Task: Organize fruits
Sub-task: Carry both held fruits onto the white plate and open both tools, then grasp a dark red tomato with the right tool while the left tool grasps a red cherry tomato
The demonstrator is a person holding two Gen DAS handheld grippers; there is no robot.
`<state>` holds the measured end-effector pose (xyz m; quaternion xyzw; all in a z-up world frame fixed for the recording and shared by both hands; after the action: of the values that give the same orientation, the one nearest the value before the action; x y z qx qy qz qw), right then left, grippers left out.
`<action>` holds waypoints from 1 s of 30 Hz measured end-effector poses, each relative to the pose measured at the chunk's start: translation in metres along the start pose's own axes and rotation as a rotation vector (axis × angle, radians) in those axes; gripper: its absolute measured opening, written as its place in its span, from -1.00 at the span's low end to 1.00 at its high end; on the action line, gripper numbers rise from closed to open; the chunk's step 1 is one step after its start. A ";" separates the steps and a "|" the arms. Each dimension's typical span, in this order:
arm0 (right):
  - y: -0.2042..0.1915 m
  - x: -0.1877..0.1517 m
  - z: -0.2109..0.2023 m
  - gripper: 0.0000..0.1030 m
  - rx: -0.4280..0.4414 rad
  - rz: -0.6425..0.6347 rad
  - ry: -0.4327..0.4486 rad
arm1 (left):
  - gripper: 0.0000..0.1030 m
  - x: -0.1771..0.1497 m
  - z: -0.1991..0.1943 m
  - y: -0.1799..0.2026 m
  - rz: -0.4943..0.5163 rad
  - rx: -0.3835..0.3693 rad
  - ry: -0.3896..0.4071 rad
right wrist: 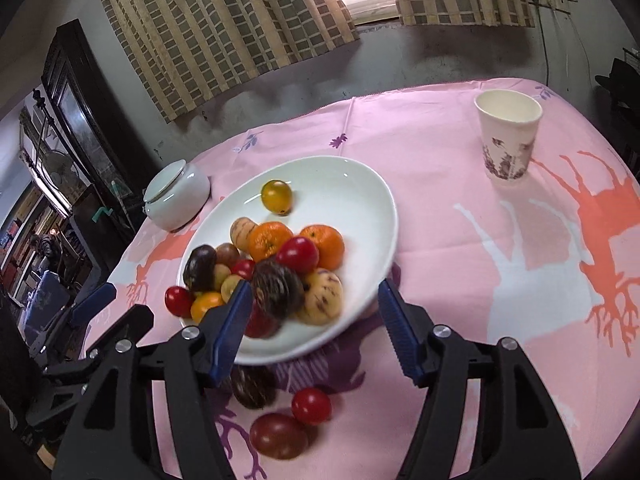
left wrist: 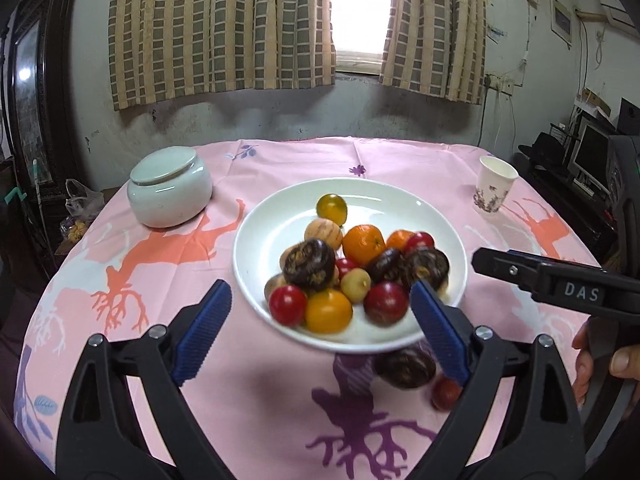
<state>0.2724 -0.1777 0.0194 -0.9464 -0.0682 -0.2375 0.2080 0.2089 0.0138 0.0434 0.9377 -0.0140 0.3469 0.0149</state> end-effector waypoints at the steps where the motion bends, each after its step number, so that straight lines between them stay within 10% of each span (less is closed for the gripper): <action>1: 0.002 -0.008 -0.005 0.29 -0.010 -0.003 0.000 | 0.84 -0.006 -0.004 0.003 0.011 0.008 0.002; 11: 0.011 -0.074 -0.032 0.31 -0.051 -0.042 -0.007 | 0.92 -0.063 -0.005 0.019 -0.006 0.031 -0.033; 30: -0.036 -0.106 0.012 0.31 -0.119 -0.273 -0.118 | 0.96 -0.065 0.010 -0.012 -0.020 0.057 -0.104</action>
<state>0.1762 -0.1436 -0.0278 -0.9513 -0.1941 -0.2111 0.1128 0.1663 0.0268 -0.0067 0.9547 0.0045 0.2976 -0.0089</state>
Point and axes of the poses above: each gripper's, at about its wrist camera, not at the fingertips, and z roughly the way its jaws point, y to its right, x to its top, the point moved 2 cm from there along z, roughly the way its jaws point, and after that the axes turned 12 degrees about -y, right-handed, at the moved point
